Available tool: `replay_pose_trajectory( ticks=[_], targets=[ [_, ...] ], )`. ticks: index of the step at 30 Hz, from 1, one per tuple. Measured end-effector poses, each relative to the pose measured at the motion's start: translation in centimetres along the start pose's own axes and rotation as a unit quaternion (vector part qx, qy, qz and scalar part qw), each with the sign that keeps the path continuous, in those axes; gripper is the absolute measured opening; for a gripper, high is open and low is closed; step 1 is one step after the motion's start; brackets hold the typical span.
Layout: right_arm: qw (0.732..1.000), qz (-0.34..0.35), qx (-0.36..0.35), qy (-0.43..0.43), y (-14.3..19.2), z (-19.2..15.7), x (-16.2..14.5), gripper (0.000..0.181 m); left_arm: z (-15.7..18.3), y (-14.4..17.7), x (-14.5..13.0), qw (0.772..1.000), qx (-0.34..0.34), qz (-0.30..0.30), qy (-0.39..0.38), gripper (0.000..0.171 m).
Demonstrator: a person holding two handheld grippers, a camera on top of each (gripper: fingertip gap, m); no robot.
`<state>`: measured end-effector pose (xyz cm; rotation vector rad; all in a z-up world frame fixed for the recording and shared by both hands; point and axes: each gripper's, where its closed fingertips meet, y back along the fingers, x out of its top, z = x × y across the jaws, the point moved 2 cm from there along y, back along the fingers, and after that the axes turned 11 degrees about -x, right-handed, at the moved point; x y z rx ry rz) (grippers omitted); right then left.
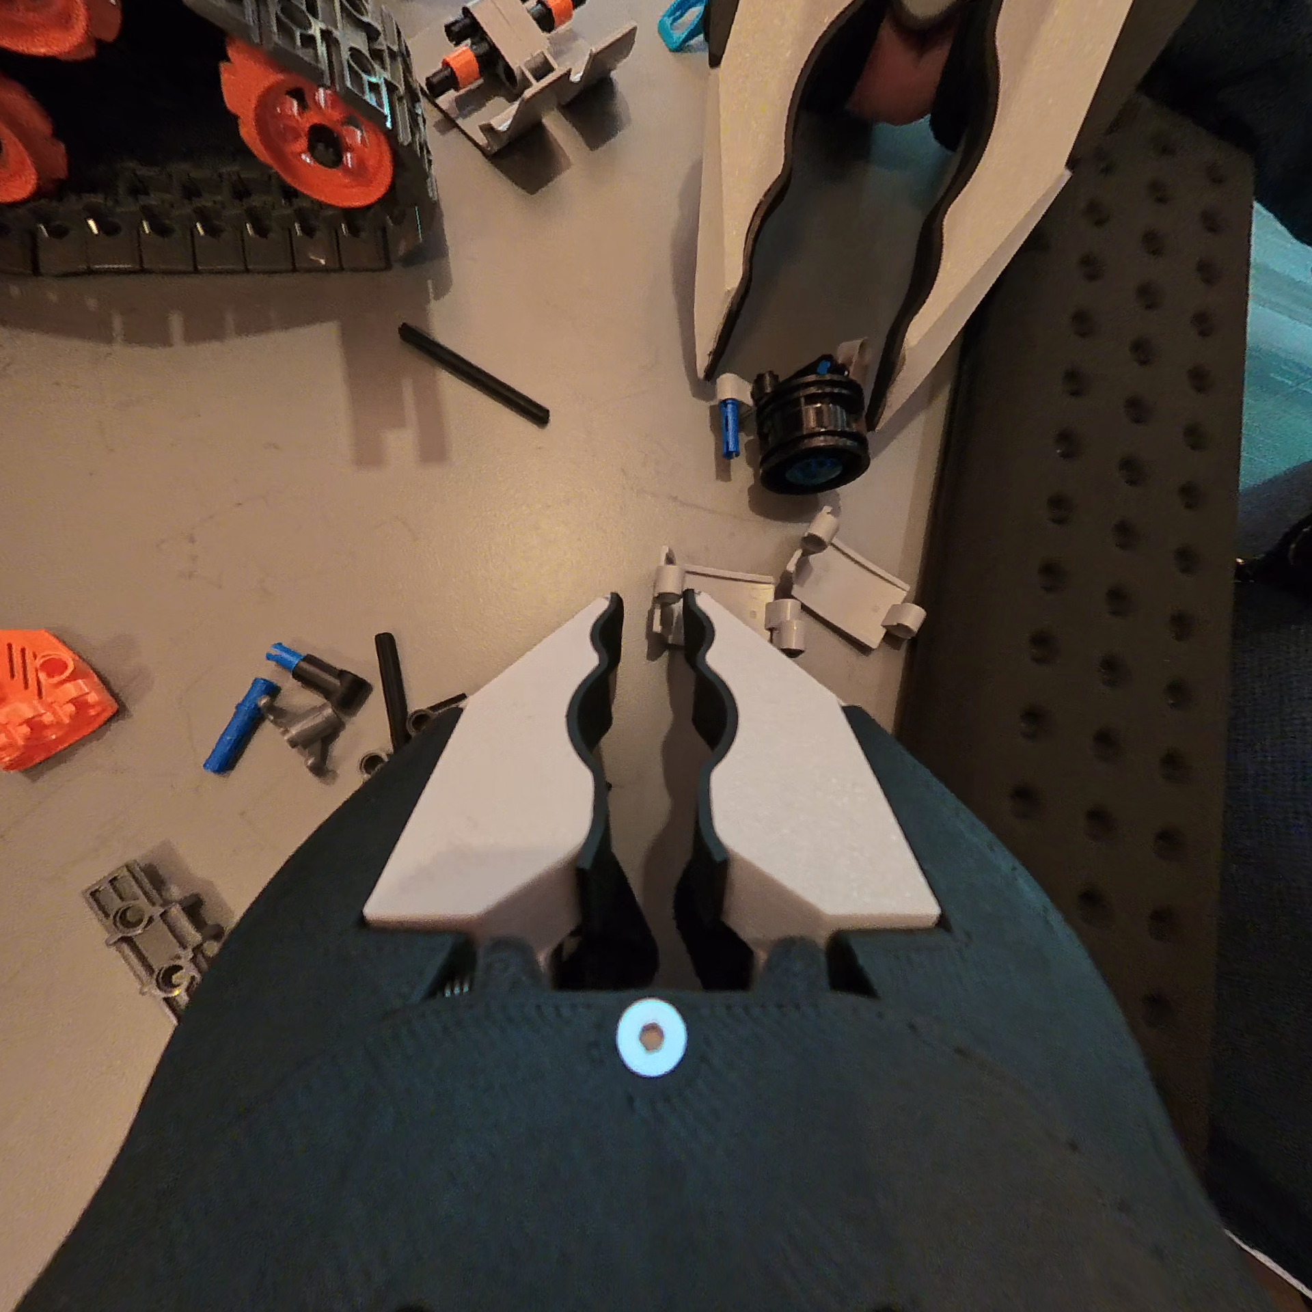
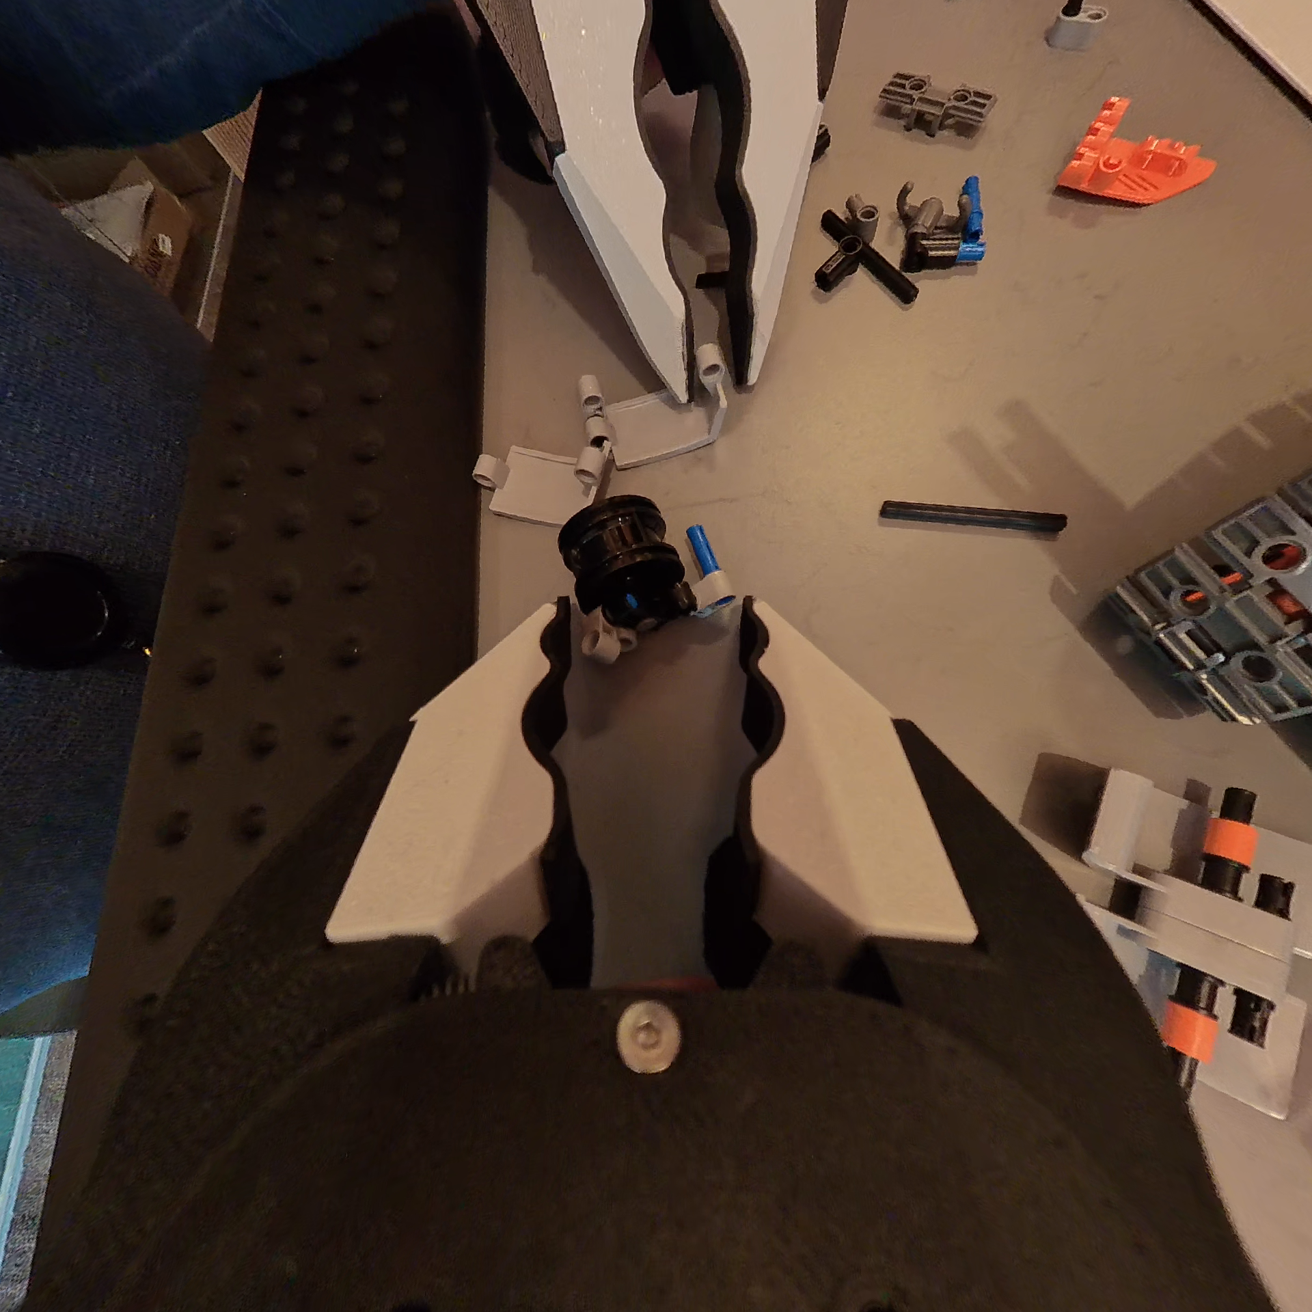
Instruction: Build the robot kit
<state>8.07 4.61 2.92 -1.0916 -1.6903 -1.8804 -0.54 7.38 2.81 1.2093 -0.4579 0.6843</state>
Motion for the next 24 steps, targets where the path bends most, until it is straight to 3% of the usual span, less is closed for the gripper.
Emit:
replay_pose_trajectory(
  ticks=[24],
  targets=[
    [1.0, 0.019, 0.007, -0.016, 0.42, 0.26, 0.34, 0.048, -0.07, -0.25, -0.1, 1.0, -0.013, 0.011, -0.009, 0.015]
  ],
)
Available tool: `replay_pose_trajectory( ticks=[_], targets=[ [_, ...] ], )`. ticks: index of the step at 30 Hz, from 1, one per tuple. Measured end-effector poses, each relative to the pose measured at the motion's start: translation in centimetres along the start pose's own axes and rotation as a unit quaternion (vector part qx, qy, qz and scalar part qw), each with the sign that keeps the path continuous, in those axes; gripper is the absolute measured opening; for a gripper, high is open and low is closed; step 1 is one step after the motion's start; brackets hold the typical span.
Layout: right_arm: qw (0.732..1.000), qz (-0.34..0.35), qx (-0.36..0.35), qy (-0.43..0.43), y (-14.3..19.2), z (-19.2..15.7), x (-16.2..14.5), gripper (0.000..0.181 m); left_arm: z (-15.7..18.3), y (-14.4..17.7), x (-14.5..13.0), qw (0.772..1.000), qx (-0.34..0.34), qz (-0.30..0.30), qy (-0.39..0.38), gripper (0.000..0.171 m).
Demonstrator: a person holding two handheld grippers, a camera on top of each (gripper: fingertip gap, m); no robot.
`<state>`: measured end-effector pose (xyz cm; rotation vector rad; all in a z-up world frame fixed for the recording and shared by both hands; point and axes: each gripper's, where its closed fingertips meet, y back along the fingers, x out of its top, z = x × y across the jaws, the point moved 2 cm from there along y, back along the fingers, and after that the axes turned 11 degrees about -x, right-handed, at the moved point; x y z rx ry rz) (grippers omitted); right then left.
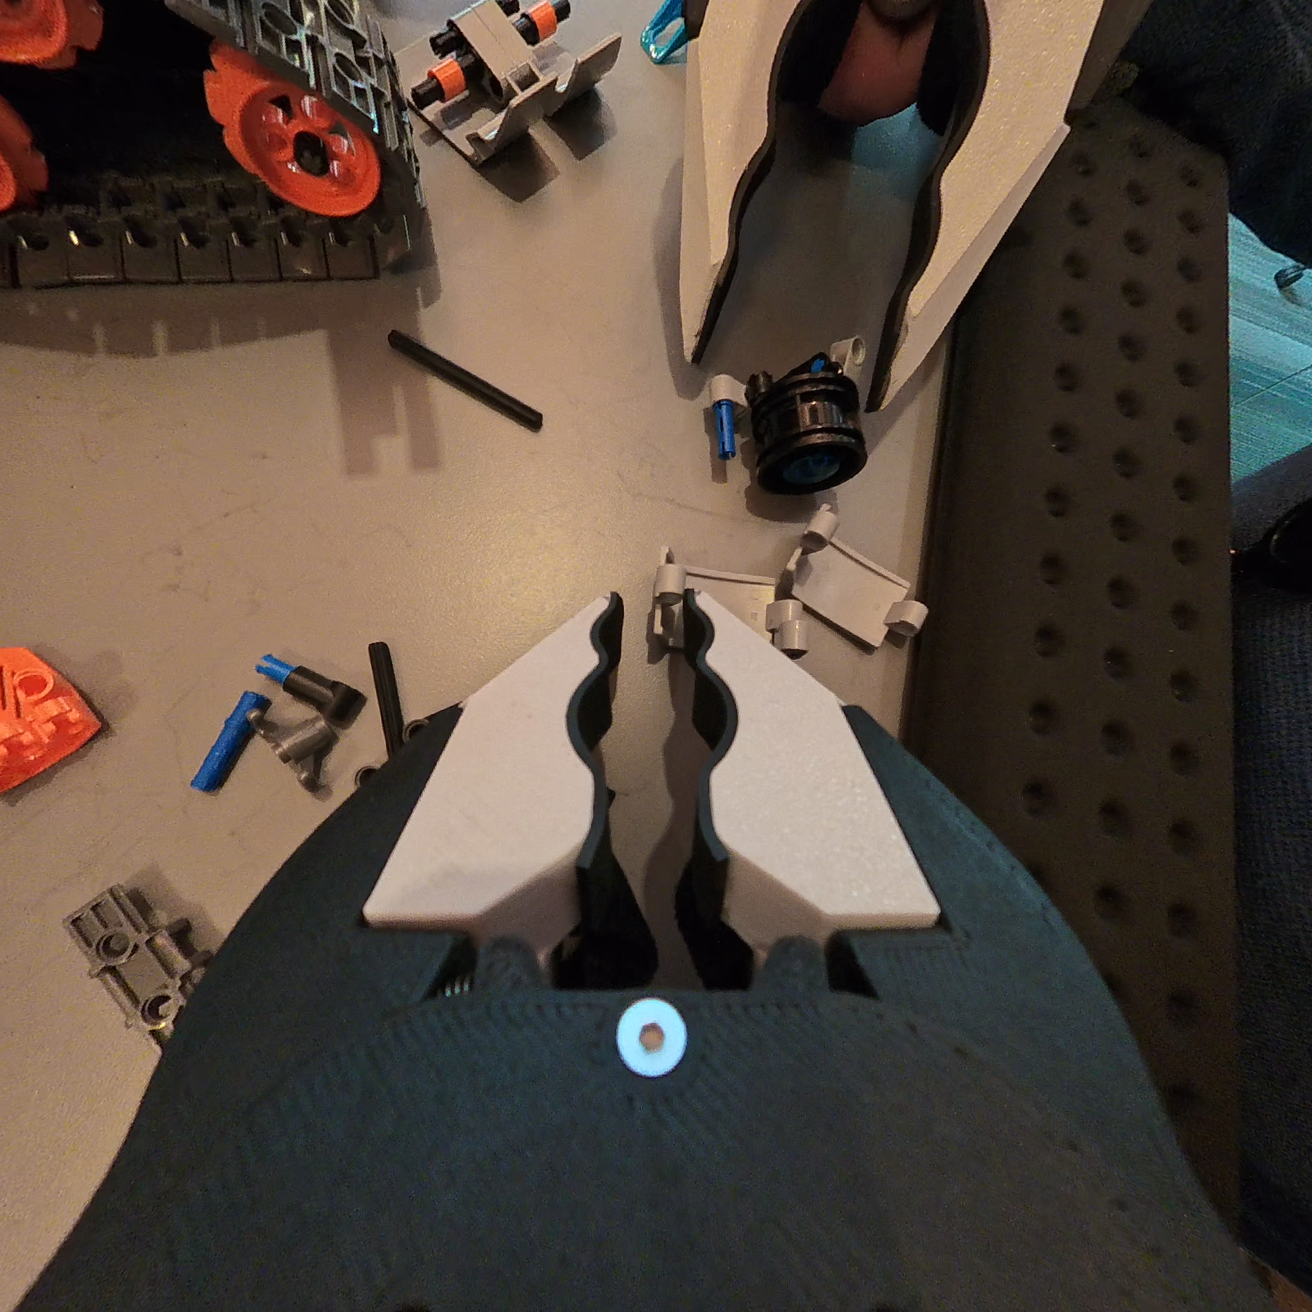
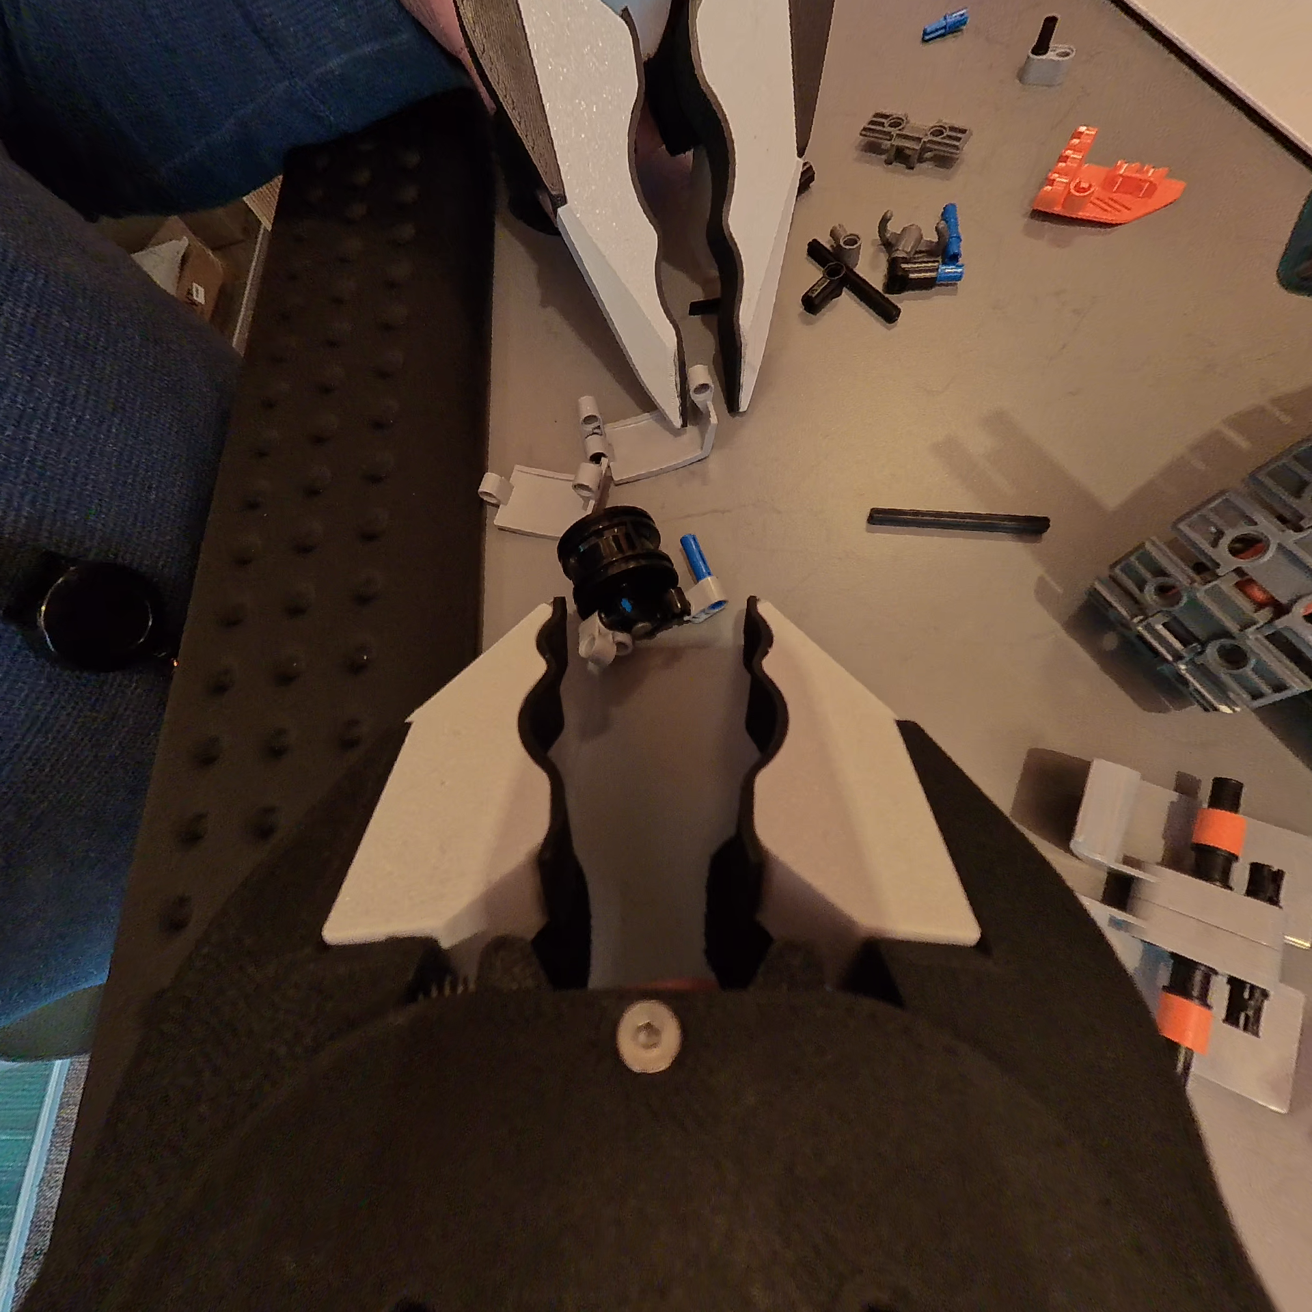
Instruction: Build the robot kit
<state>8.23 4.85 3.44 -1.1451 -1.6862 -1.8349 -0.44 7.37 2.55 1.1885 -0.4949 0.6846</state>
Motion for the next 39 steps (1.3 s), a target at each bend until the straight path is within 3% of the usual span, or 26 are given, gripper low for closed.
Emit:
replay_pose_trajectory(
  ticks=[39],
  targets=[
    [0.999, 0.027, 0.005, -0.016, 0.7, 0.2, 0.5, 0.05, -0.1, 1.2, 0.5, 0.999, 0.011, 0.037, 0.004, 0.017]
  ],
)
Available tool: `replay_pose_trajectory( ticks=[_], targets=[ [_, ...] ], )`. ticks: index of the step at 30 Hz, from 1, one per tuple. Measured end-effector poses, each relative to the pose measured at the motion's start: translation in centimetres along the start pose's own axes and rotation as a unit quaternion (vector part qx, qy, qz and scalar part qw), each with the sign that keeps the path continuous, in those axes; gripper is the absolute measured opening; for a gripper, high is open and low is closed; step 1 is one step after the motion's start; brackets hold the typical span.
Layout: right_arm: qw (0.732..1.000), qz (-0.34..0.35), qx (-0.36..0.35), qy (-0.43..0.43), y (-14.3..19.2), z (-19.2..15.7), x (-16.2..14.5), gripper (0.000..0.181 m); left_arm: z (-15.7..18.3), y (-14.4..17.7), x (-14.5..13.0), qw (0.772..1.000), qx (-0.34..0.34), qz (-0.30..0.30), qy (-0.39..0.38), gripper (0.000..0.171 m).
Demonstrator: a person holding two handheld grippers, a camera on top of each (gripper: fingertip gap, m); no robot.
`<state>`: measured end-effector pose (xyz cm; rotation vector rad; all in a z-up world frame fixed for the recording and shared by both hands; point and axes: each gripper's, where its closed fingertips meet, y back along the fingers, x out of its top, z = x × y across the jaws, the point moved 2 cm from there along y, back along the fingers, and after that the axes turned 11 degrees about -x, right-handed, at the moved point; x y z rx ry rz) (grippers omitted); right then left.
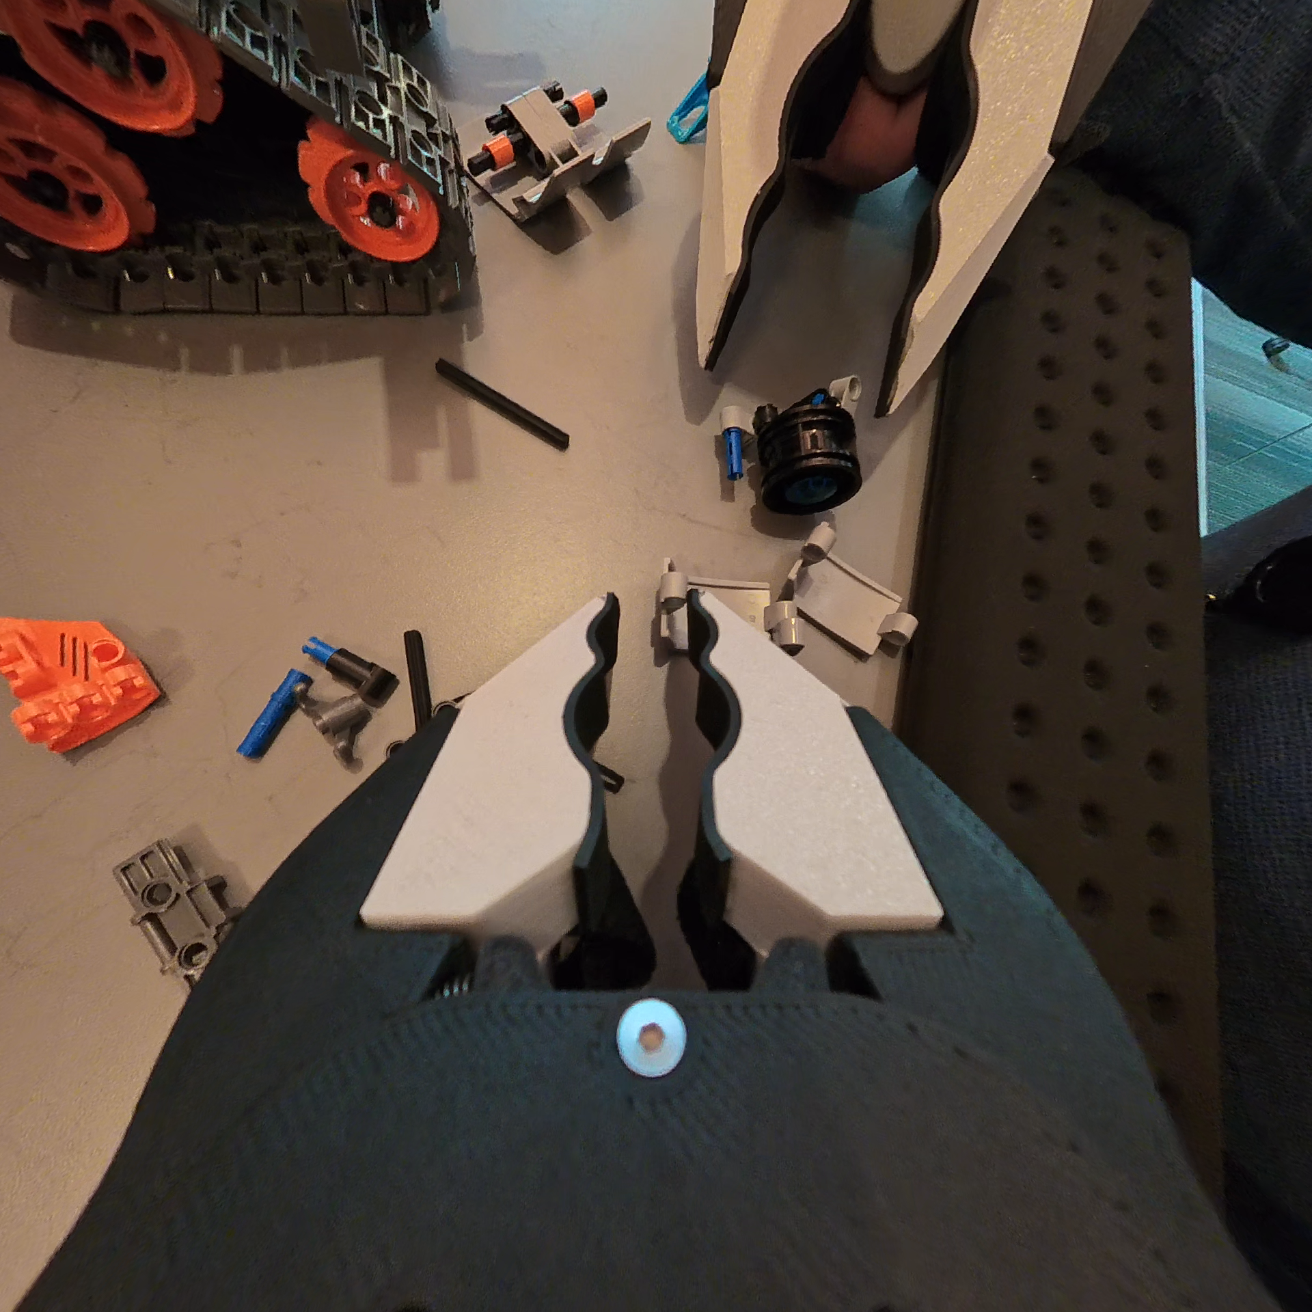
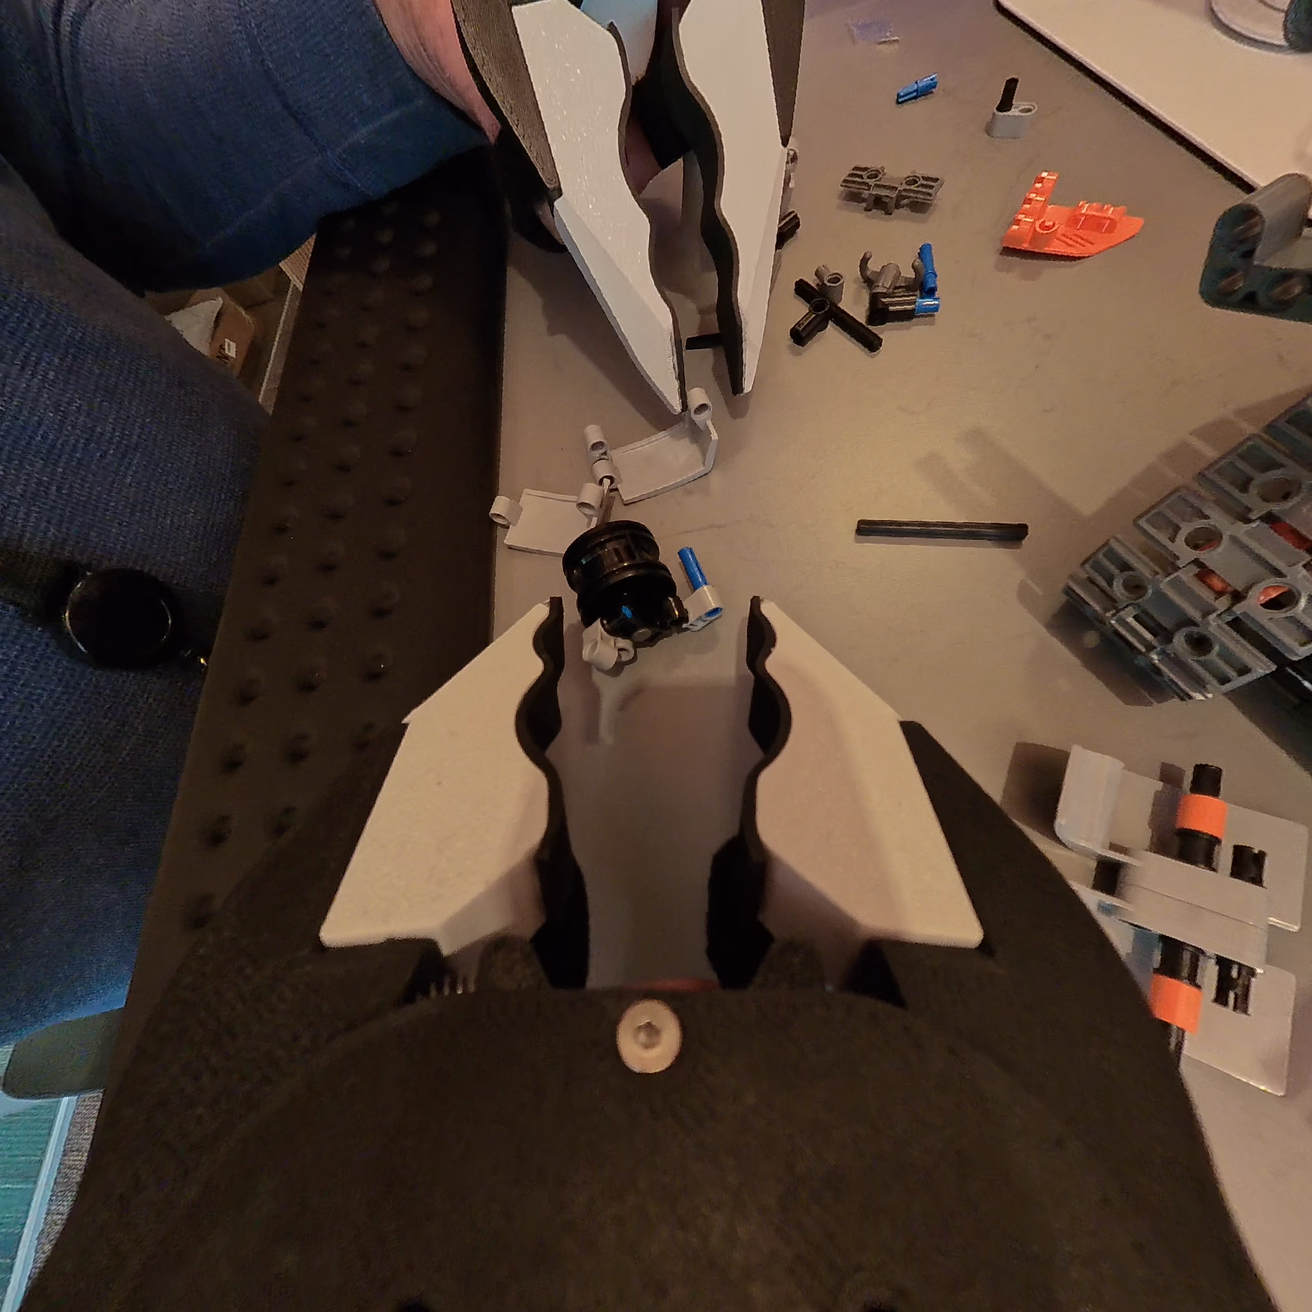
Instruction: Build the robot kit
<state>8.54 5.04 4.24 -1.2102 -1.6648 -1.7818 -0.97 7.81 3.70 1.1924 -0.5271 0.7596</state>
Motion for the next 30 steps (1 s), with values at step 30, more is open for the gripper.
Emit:
replay_pose_trajectory(
  ticks=[30],
  targets=[
    [1.0, 0.026, -0.004, -0.017, 0.8, 0.4, 0.4, 0.05, 0.3, 2.9, -0.3, 0.999, 0.042, 0.033, -0.006, 0.016]
  ],
)
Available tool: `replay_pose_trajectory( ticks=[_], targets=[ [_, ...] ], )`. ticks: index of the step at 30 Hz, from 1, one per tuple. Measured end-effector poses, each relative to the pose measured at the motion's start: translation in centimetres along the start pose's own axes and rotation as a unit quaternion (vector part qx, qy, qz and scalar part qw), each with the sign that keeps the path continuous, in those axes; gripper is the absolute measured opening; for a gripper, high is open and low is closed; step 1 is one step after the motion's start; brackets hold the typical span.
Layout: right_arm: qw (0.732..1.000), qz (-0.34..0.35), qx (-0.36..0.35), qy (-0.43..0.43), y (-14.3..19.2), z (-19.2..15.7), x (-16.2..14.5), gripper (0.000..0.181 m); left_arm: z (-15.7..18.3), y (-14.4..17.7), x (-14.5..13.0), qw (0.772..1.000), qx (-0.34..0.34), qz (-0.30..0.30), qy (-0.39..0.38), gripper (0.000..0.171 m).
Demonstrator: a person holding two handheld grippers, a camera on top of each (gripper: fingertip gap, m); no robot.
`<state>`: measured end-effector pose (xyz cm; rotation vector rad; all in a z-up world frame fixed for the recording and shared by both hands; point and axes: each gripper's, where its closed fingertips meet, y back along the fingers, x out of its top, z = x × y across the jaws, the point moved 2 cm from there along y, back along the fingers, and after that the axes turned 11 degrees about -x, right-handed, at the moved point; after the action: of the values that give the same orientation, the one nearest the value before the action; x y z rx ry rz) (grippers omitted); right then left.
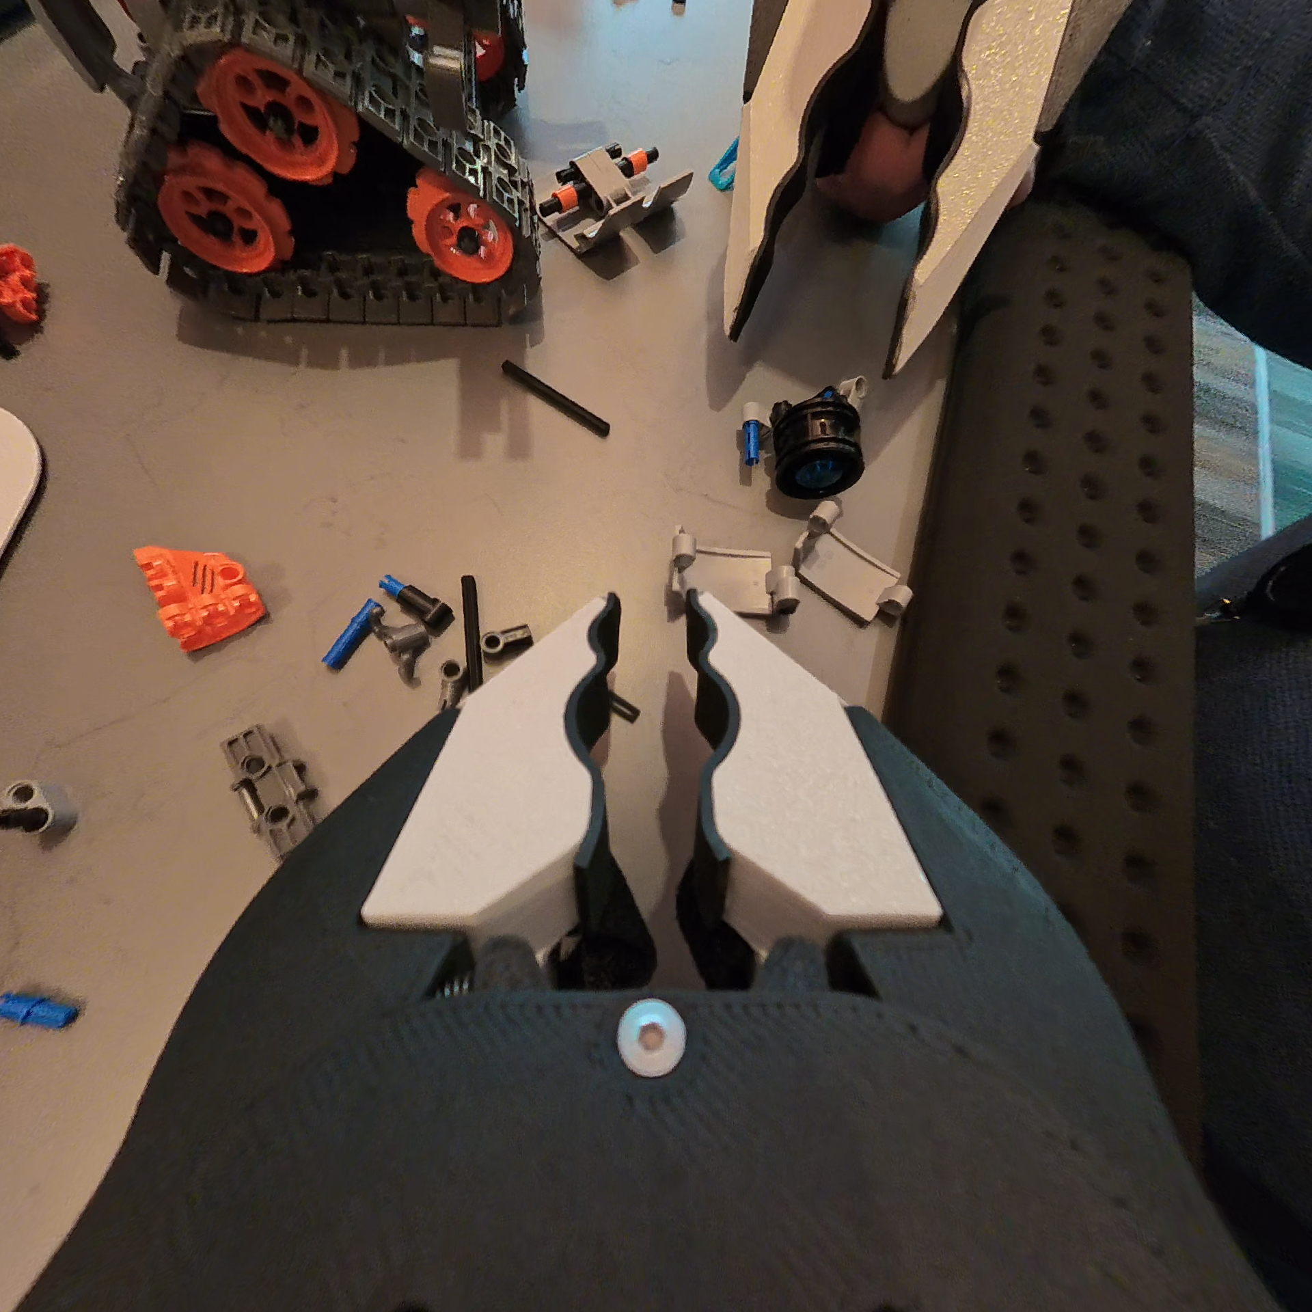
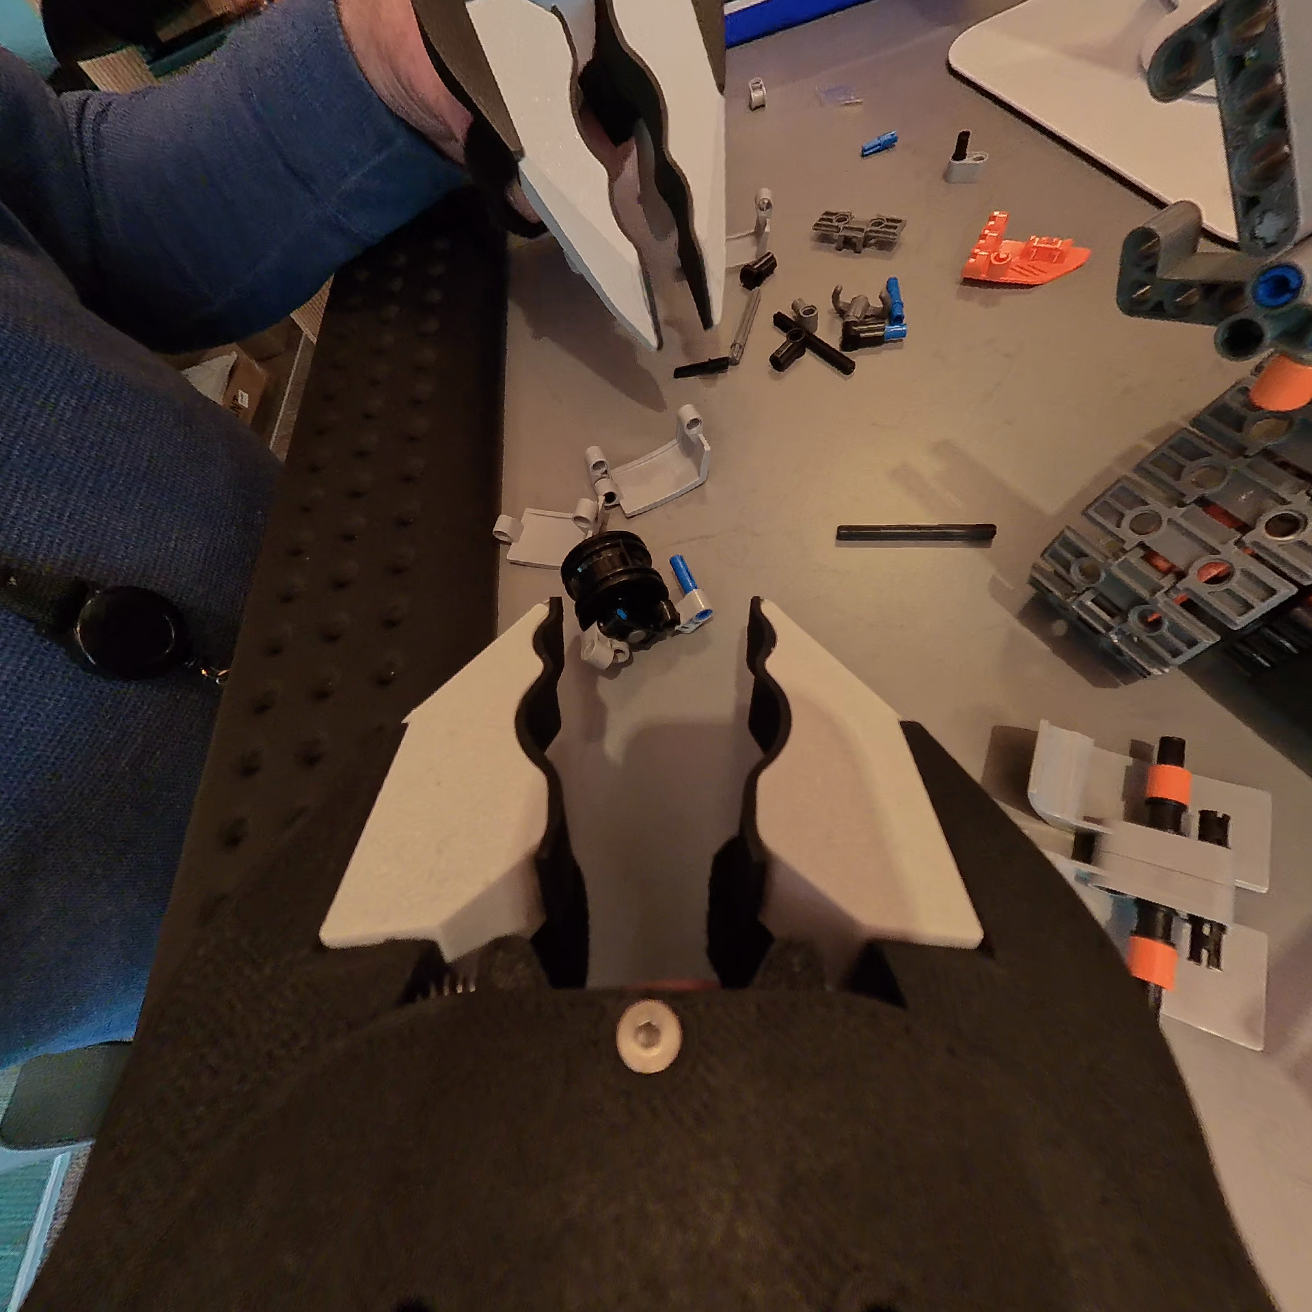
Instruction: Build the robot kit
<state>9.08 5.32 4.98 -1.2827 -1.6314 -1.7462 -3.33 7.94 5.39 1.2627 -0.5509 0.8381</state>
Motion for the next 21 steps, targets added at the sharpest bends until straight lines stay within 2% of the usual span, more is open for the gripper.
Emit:
replay_pose_trajectory(
  ticks=[5, 11, 14, 17, 21],
  targets=[
    [1.0, 0.003, -0.001, -0.002, 0.1, 0.0, 0.0, 0.05, -0.2, 3.4, -1.3, 0.998, 0.05, -0.023, 0.005, 0.017],
    [1.0, 0.003, -0.001, -0.001, 0.1, 0.0, 0.1, 0.05, -0.7, 9.4, -4.3, 0.988, 0.135, -0.06, 0.035, 0.019],
    [1.0, 0.005, -0.001, -0.003, 0.1, 0.1, 0.1, 0.05, -0.5, 11.3, -5.7, 0.983, 0.16, -0.074, 0.051, 0.021],
    [1.0, 0.005, -0.001, -0.004, 0.1, 0.1, 0.1, 0.05, -0.5, 11.6, -6.4, 0.982, 0.163, -0.072, 0.06, 0.021],
    [1.0, 0.007, 0.0, -0.005, 0.1, 0.1, 0.2, 0.05, -1.4, 10.0, -7.1, 0.982, 0.156, -0.094, 0.058, 0.023]
  ],
)
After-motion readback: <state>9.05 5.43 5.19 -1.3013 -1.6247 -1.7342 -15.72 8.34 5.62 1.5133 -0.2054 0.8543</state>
